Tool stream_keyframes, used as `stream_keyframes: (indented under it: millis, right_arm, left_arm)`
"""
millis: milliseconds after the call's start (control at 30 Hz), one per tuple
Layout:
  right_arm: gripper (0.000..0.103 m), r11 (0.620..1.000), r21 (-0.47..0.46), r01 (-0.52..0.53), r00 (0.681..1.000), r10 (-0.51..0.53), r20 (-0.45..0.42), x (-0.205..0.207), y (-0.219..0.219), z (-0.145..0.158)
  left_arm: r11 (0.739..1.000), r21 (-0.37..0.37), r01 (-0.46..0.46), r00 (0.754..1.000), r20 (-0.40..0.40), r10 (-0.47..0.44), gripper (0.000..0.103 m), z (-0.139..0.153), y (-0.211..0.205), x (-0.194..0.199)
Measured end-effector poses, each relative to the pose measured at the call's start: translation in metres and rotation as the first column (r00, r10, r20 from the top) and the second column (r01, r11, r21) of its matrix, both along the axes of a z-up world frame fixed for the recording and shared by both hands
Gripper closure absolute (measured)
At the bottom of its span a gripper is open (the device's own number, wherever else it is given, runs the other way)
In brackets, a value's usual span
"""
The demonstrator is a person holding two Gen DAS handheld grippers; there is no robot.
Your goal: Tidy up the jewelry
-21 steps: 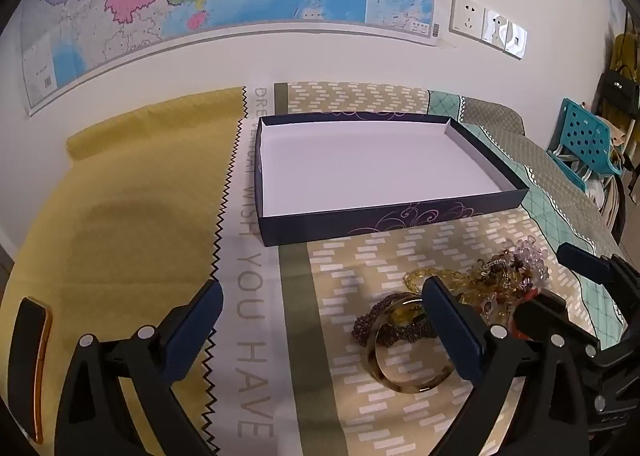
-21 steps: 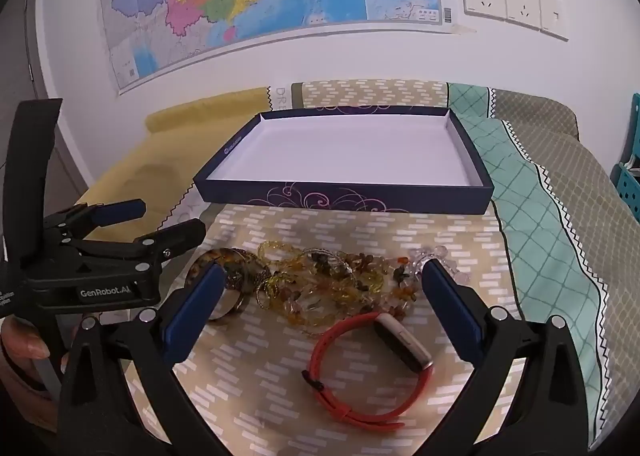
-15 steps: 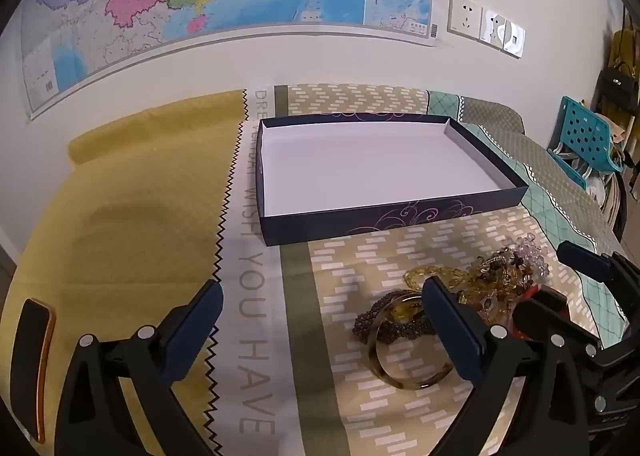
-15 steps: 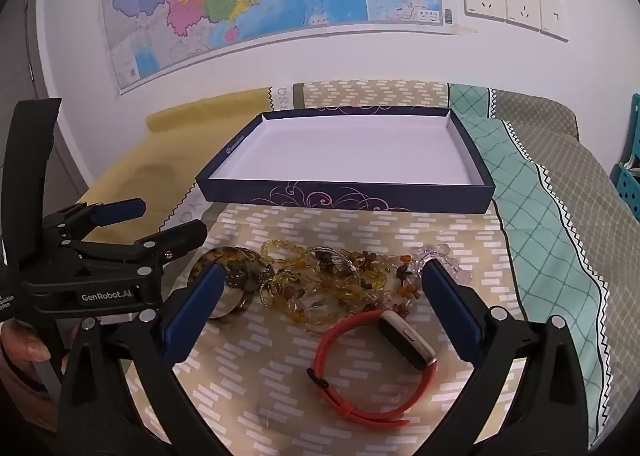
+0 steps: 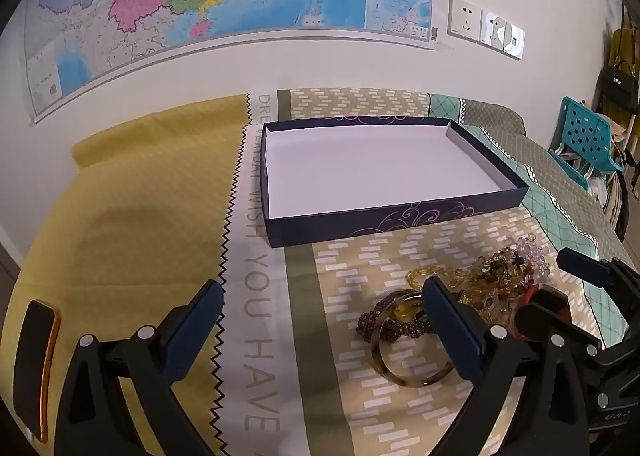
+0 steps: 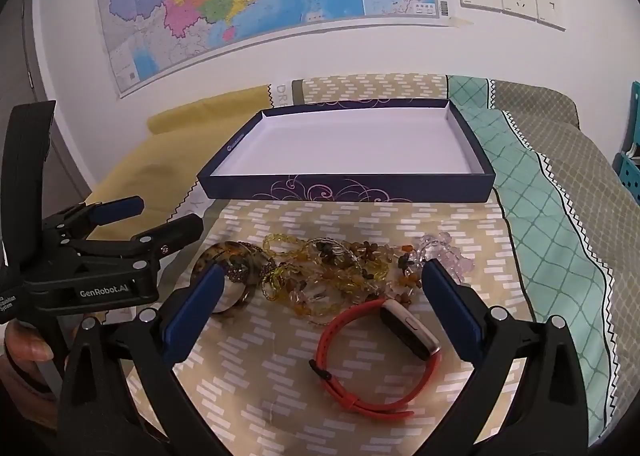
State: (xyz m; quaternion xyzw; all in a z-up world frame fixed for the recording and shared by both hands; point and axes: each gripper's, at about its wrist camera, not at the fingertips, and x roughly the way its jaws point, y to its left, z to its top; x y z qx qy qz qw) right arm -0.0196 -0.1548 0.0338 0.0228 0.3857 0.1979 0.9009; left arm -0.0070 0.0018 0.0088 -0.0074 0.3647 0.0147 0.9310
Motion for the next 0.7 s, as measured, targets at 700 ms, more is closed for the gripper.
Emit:
stream_keyframes:
  millis: [700]
  right_arm:
    - [0.006,1.000,0.015,0.004,1.000,-0.004,-0.007,-0.0006,-0.0026,-0.0013]
  left_arm:
    - [1.000,0.011,0.001,1.000,-0.001,-0.001,0.007,-0.0034,-0.0036,-0.0010]
